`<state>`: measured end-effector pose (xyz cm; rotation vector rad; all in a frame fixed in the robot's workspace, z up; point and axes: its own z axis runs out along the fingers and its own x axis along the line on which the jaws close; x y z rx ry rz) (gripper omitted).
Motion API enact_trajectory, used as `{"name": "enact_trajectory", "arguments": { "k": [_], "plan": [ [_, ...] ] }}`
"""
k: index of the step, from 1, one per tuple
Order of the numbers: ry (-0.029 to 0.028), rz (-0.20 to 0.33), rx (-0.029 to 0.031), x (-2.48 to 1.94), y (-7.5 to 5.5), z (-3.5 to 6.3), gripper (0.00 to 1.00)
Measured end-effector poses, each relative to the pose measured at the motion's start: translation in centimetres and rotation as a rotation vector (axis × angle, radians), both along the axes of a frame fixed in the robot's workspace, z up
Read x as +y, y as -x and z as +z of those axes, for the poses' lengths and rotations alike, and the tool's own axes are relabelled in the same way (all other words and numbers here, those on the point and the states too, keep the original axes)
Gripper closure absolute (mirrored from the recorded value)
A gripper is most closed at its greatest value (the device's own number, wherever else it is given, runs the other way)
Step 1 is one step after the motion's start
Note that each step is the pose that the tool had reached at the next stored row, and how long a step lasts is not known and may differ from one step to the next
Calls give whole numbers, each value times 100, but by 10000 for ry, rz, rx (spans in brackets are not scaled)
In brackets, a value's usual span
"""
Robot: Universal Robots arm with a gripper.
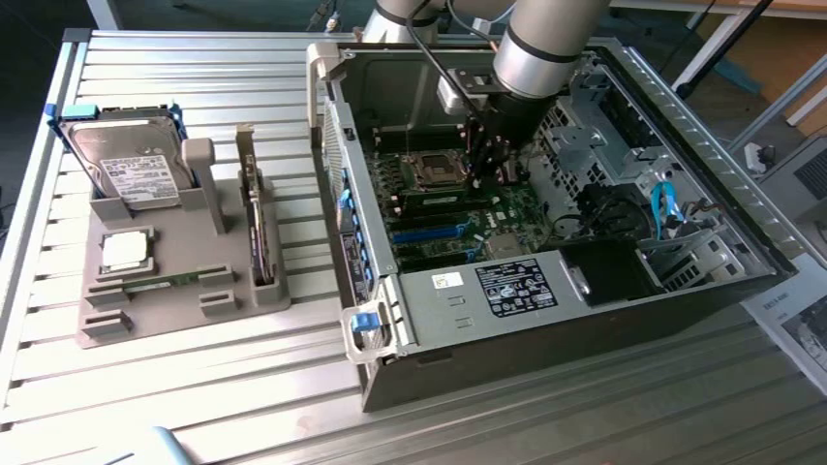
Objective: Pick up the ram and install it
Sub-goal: 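Insert the ram into the slot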
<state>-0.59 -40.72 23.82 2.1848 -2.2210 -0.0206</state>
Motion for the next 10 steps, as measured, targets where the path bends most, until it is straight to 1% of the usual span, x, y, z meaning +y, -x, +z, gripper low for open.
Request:
{"name": "enact_trajectory", "arguments": {
  "k": [2,4,10],
  "plan": [
    [0,1,-6,0,11,0,88],
    [0,1,-30,0,38,0,88],
    [0,-1,-32,0,28,0,88]
  ]
}}
